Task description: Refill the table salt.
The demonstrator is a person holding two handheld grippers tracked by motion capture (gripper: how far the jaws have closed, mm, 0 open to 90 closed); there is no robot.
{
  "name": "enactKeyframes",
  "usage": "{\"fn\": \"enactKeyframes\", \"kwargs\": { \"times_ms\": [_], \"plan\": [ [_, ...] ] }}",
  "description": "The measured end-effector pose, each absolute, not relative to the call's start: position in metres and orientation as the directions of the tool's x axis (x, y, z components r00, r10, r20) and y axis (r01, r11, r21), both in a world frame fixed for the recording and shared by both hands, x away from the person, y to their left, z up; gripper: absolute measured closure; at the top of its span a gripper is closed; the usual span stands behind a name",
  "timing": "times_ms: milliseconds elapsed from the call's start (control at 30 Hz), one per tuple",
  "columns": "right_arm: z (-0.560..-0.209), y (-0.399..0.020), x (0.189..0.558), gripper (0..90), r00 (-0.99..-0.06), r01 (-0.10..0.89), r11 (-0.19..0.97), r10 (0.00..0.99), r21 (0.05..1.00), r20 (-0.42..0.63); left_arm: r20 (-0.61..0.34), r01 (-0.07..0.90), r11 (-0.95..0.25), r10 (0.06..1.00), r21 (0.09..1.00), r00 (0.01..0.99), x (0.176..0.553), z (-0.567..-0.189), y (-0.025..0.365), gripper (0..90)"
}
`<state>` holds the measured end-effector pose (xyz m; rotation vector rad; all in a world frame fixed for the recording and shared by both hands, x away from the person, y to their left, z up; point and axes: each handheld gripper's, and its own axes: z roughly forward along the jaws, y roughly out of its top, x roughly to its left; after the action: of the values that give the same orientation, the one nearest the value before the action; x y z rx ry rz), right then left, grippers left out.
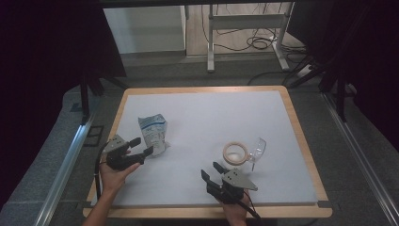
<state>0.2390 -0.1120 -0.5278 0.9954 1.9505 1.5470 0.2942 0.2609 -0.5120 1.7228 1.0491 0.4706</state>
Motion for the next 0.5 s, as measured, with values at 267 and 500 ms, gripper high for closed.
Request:
{"fn": "enactKeyframes", "kwargs": {
  "times_ms": [267,500],
  "plan": [
    [-0.518,-0.122,0.241,46.0,-0.642,0.250,0.149,0.765,0.957,0.048,-0.153,0.432,-0.124,0.820,0.893,0.552,0.281,-0.519,0.255,29.3],
    [-0.512,-0.138,0.243,48.2,-0.643,0.259,0.131,0.763,0.957,0.069,-0.099,0.434,-0.200,0.812,0.879,0.575,0.276,-0.523,0.245,29.6]
  ]
}}
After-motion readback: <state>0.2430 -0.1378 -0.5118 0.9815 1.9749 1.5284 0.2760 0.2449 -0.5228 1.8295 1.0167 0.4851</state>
